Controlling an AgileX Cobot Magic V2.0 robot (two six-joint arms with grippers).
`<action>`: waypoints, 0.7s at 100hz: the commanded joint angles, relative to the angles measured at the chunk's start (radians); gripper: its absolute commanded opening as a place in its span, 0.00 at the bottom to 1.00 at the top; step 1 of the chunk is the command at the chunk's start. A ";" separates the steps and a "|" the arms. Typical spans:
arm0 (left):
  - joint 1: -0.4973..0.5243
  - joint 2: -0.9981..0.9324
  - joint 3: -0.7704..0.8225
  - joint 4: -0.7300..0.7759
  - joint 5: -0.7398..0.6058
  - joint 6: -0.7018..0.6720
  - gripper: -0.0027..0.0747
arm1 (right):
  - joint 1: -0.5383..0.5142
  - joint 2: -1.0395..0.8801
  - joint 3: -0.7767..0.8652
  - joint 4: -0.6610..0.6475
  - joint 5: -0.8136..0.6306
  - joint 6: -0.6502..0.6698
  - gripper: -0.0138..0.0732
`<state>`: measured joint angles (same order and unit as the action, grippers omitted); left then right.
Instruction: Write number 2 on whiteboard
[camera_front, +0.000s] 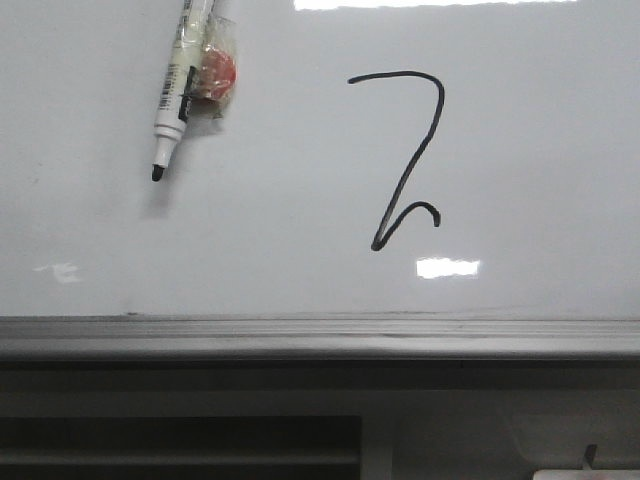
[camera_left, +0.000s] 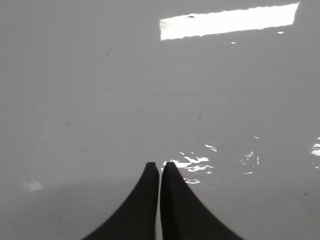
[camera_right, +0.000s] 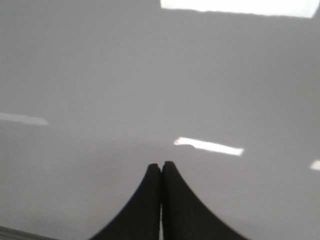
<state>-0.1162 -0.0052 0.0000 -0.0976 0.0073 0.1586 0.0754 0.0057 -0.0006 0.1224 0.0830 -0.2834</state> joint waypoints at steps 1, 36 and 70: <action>0.000 -0.027 0.014 -0.008 -0.069 -0.012 0.01 | -0.024 -0.020 0.002 -0.163 -0.057 0.105 0.08; 0.000 -0.027 0.014 -0.008 -0.069 -0.012 0.01 | -0.053 -0.033 0.038 -0.153 -0.028 0.114 0.08; 0.000 -0.027 0.014 -0.008 -0.069 -0.012 0.01 | -0.075 -0.033 0.038 -0.151 -0.048 0.112 0.08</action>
<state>-0.1162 -0.0052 0.0000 -0.0976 0.0092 0.1586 0.0152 -0.0119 0.0104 -0.0231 0.1222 -0.1714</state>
